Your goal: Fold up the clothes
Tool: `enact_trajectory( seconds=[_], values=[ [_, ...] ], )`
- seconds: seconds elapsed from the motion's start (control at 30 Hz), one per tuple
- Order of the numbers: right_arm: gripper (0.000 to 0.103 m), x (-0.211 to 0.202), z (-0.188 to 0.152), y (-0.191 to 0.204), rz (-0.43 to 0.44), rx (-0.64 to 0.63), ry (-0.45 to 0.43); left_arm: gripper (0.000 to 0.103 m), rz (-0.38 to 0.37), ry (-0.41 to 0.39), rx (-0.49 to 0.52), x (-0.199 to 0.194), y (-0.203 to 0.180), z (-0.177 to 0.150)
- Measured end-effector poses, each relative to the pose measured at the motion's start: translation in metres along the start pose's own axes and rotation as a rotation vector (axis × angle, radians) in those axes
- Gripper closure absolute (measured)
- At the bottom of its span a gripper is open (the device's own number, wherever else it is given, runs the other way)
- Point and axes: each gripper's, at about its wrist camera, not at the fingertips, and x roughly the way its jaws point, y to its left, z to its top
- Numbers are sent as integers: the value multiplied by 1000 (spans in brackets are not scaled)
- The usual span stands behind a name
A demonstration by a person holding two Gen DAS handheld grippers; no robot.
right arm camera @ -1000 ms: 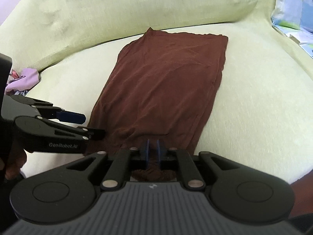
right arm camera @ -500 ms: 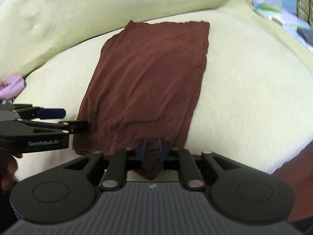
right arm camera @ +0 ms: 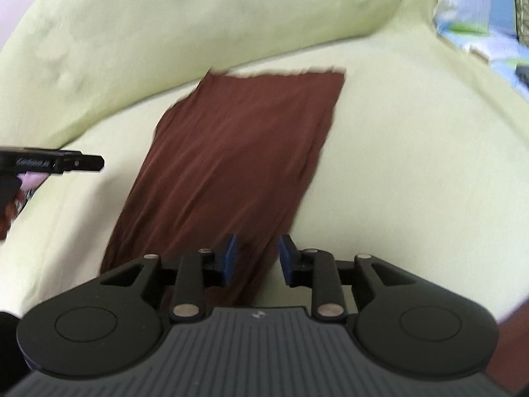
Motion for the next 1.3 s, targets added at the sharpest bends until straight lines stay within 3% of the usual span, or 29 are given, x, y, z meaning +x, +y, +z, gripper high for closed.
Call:
enact_trajectory(
  seconds=[0.17, 0.4, 0.63, 0.77, 1.03, 1.2, 1.27, 1.3],
  values=[
    [72, 17, 41, -45, -17, -49, -18, 23, -25, 20, 90, 46, 10, 50],
    [70, 51, 88, -85, -9, -22, -65, 23, -185, 1, 69, 116, 35, 109],
    [68, 80, 102, -104, 1, 1, -72, 27, -327, 21, -3, 174, 46, 125],
    [68, 89, 106, -113, 26, 19, -71, 39, -400, 55, -19, 196, 58, 124],
    [66, 111, 123, -134, 50, 66, -87, 40, -568, 10, -42, 214, 73, 123],
    [64, 121, 124, -138, 53, 78, -81, 61, -662, 16, -63, 223, 82, 121],
    [63, 126, 123, -137, 62, 79, -75, 80, -681, 18, -82, 226, 87, 120],
    [63, 128, 123, -137, 73, 82, -74, 84, -692, 20, -98, 228, 91, 119]
  ],
)
